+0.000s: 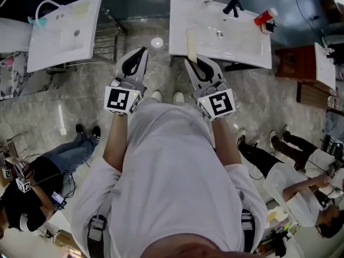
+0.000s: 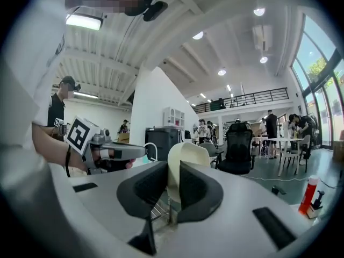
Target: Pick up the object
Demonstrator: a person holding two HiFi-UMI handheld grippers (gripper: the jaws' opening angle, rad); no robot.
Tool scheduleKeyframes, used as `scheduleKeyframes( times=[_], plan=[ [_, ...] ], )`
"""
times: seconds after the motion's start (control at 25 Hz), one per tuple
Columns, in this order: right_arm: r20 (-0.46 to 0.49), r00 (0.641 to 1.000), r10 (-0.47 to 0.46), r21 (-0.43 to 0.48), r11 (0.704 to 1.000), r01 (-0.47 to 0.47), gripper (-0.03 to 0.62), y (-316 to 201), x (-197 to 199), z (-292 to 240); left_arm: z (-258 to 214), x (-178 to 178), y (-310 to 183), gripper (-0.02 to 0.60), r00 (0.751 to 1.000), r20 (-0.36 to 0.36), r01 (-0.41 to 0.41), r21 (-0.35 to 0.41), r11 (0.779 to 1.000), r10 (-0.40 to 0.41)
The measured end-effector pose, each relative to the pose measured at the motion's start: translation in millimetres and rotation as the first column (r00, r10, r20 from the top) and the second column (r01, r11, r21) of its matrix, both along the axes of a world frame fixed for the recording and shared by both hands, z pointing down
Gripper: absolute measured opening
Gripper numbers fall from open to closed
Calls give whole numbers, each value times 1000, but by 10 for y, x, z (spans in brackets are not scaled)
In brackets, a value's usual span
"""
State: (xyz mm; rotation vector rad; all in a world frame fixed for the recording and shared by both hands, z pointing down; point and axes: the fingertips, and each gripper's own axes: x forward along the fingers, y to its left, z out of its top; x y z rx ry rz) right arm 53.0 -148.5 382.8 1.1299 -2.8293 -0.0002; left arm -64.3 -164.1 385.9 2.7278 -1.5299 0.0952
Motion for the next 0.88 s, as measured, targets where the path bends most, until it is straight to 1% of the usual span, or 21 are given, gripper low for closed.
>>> scheduleKeyframes(
  times=[0.36,0.48,0.64,0.88],
  plan=[
    [74,995,70,74,994,-75,54,-78,202,-487,-84,73,-69,-2,999,-3,-39,0,999,39],
    [88,990,111,73,990,-118,54,-149,334,-510,-142,99,-86,-2,999,-11,-46,5,999,46],
    [112,980,163,53,984,-170,52,-231,506,-500,-227,177,-80,-2,997,-14,-75,21,997,75],
    [97,977,191,76,977,-199,52,-214,600,-555,-289,274,-64,-2,994,-19,-110,29,994,110]
  ],
)
